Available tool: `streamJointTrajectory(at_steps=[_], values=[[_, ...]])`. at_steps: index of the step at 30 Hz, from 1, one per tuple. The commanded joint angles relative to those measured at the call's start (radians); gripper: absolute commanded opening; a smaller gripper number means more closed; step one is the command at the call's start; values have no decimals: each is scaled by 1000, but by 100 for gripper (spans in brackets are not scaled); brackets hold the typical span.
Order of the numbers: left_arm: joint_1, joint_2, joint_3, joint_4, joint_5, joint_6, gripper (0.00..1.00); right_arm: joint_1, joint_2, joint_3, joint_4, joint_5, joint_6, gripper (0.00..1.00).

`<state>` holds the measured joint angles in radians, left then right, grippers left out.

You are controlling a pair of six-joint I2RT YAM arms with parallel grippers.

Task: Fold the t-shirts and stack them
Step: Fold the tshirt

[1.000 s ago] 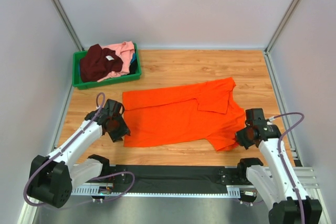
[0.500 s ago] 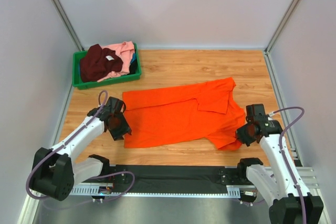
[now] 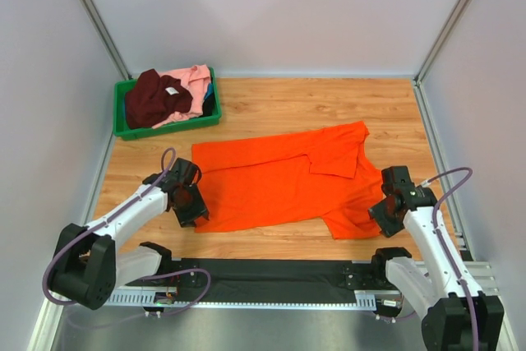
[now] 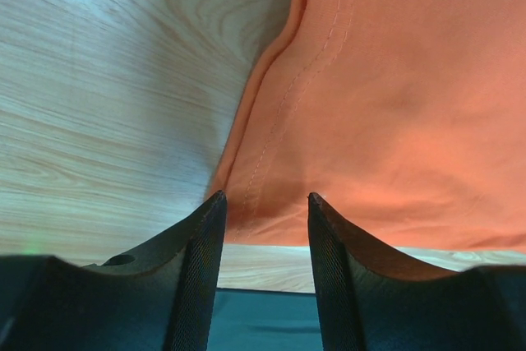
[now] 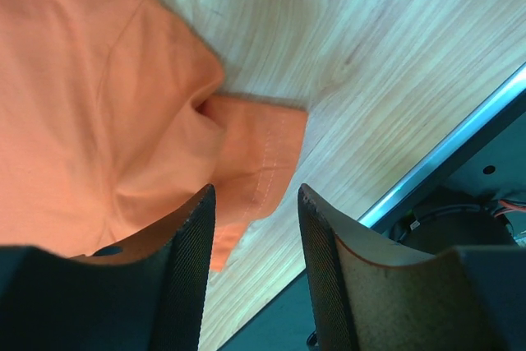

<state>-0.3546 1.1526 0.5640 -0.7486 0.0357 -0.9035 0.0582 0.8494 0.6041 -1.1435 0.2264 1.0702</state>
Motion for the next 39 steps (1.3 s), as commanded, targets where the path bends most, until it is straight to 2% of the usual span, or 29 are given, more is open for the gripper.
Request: streamJointTrajectory(at_steps=[1,10,16,19,20,23,26,33,39], values=[[-15,-17,-29,29,-8,-5,52,3,16,-32,24,41,45,47],[-17,-5,-52,49,-14,-6,52,3,69,-148,100,48,142,46],[-17,-11,-49,41,-25,0,51,3,86,-142,107,96,191,44],[-17,-16,-53,46,-30,-8,51,3,62,-145,100,106,218,35],[-17,-17,-53,46,-28,-9,50,3,54,-150,102,110,220,24],[-18,-39,-58,54,-23,-14,50,3,28,-165,116,114,217,8],[-20,-66,-62,46,-31,-8,50,5,23,-167,122,114,214,0],[-24,-157,-64,-1,-68,-20,52,5,-15,-162,116,67,192,0],[-53,-145,-72,-15,-86,-34,49,3,-62,-150,87,65,181,0]])
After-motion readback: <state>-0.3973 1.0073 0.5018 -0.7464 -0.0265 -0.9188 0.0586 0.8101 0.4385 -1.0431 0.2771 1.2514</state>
